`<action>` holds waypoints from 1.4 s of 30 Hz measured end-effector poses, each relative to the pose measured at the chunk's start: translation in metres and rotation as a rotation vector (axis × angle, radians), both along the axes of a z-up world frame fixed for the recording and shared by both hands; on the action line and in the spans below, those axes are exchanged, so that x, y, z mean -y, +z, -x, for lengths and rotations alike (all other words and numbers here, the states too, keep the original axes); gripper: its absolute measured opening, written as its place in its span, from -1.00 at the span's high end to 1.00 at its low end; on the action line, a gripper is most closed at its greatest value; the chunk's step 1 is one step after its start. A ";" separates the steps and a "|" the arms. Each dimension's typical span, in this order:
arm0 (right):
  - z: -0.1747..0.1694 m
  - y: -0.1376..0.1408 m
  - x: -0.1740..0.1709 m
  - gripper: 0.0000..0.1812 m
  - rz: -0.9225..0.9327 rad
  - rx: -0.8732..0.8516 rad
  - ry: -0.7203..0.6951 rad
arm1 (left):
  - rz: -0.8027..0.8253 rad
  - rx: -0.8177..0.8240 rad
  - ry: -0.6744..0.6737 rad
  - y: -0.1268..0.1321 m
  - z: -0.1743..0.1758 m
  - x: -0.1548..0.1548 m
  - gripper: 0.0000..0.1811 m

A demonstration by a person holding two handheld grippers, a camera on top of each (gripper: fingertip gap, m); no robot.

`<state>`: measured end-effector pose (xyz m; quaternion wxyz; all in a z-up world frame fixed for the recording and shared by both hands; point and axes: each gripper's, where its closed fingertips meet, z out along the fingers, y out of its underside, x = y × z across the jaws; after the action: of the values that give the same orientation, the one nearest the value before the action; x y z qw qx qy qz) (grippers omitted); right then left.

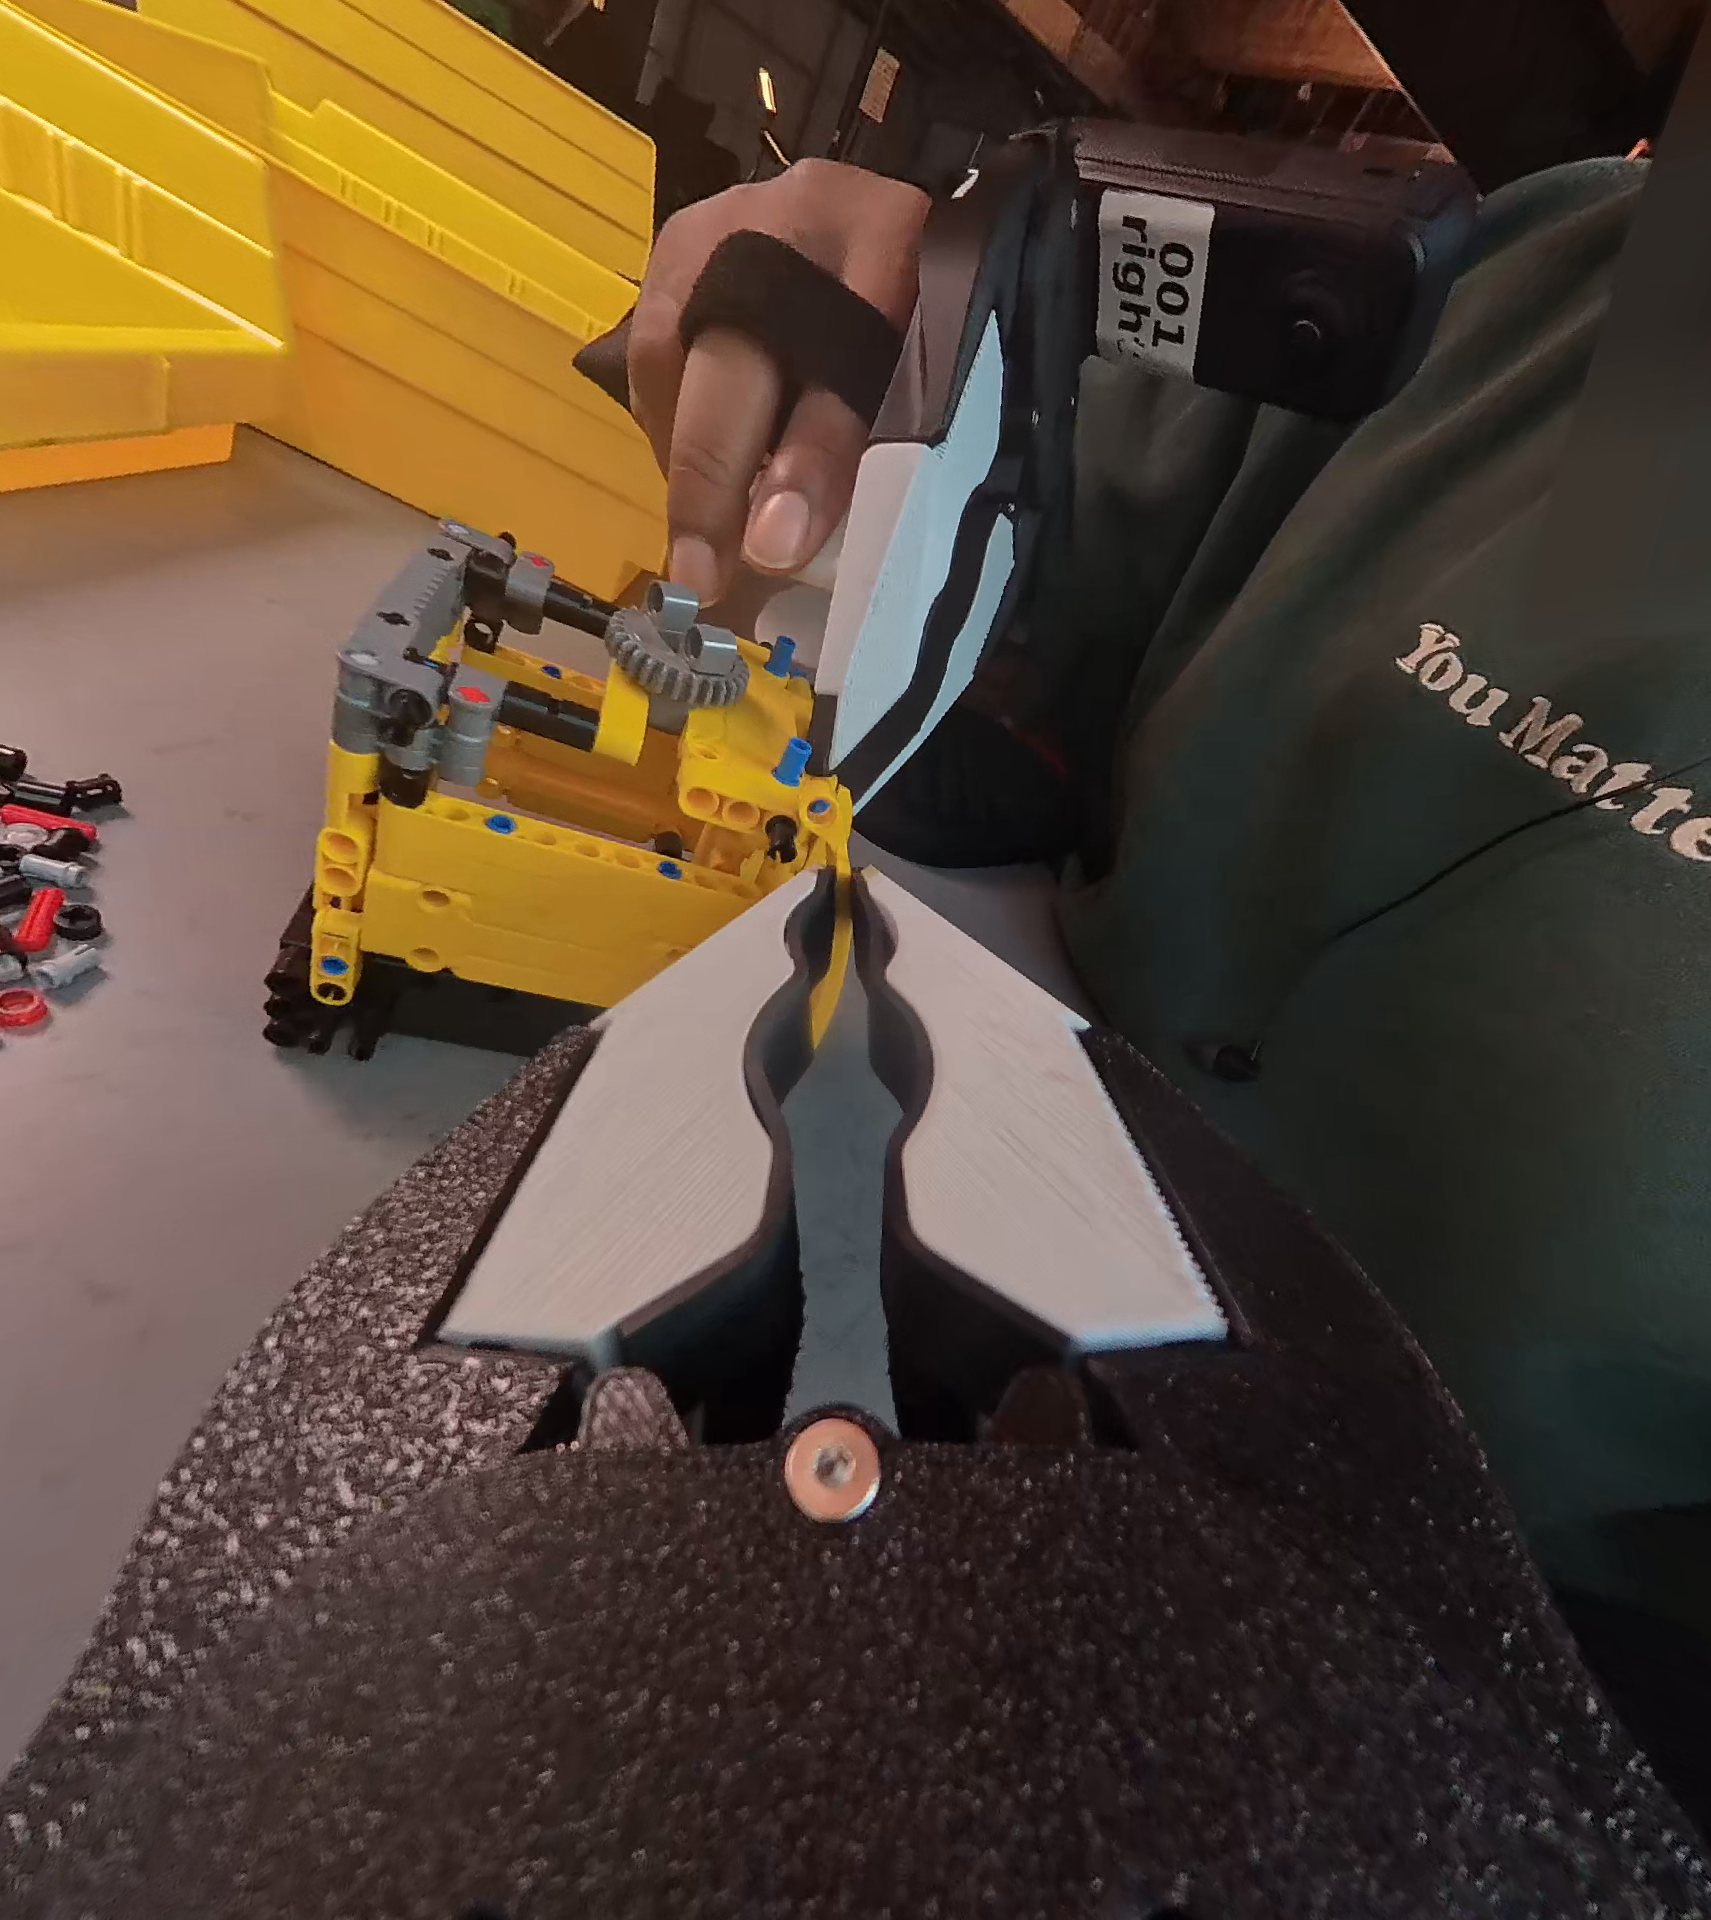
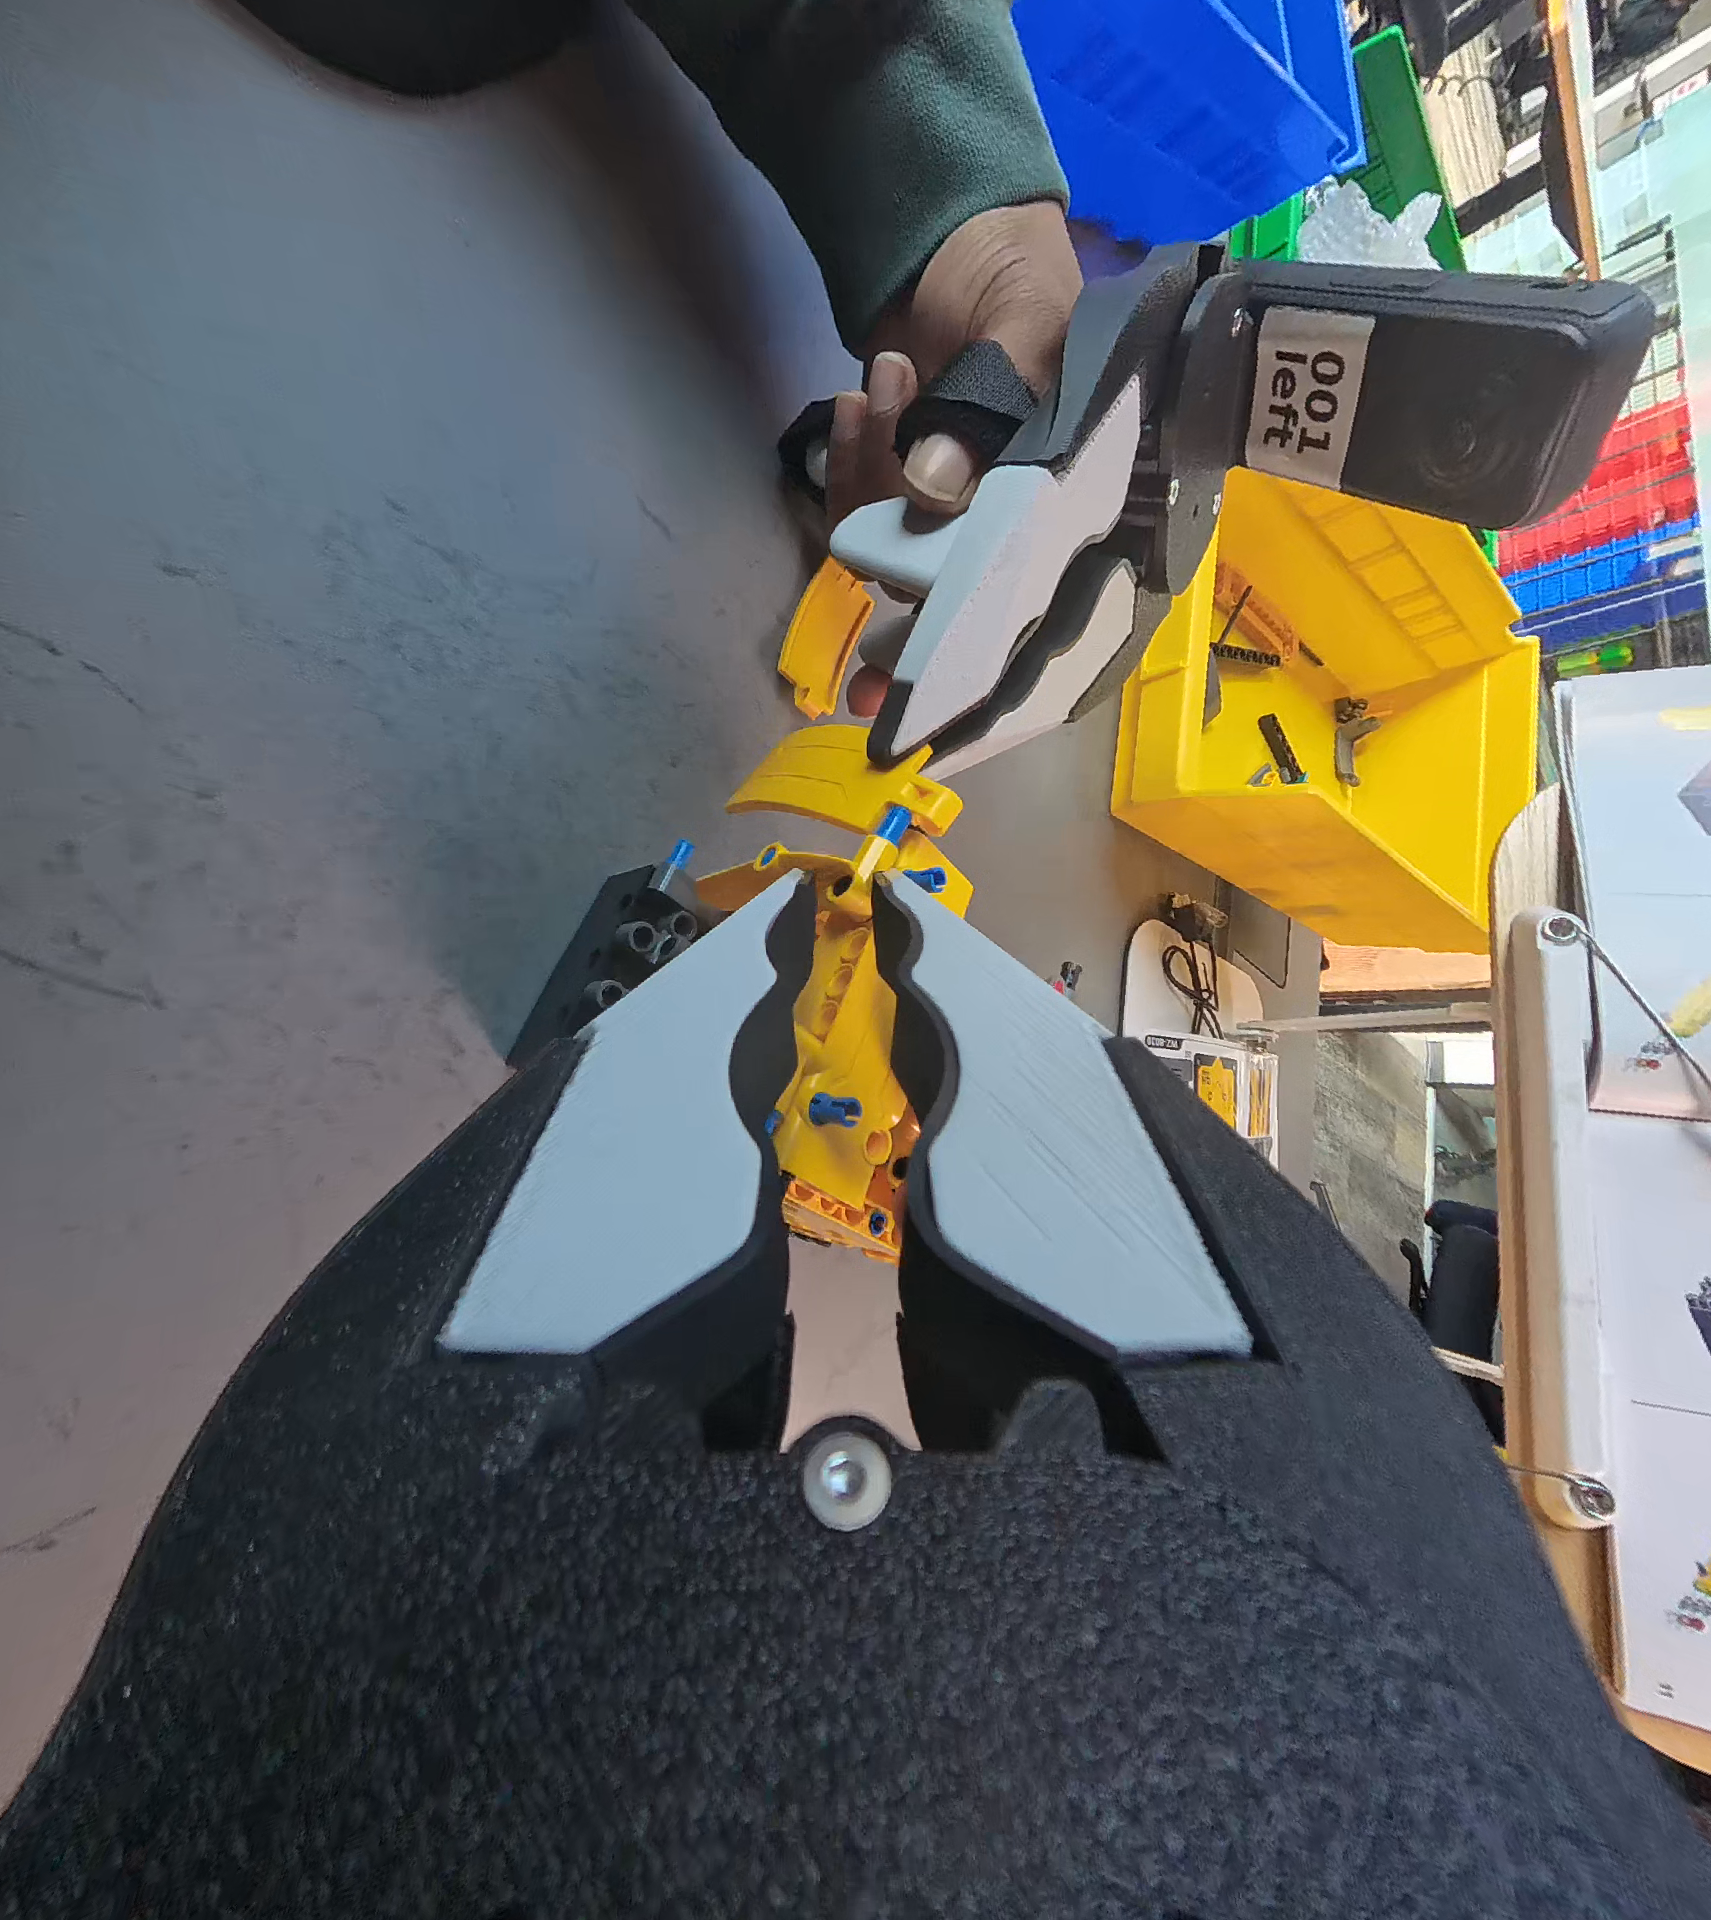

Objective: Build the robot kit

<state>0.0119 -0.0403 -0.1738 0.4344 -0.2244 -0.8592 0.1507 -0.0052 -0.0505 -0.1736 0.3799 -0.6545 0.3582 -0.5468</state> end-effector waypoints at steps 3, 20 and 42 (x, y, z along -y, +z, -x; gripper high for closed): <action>-0.002 0.000 0.000 0.88 0.019 -0.003 0.005 | 0.003 0.009 -0.004 0.001 -0.003 0.002 0.98; -0.010 -0.002 -0.015 0.82 -0.214 -0.104 -0.038 | -0.031 -0.074 0.063 -0.006 -0.019 0.002 0.98; -0.021 -0.002 0.029 0.93 -0.345 -0.233 0.152 | -0.048 -0.193 0.023 -0.005 -0.030 0.042 0.98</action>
<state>0.0324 -0.0696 -0.1756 0.5500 -0.0624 -0.8308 0.0587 0.0250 -0.0929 -0.1783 0.3652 -0.6990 0.3985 -0.4682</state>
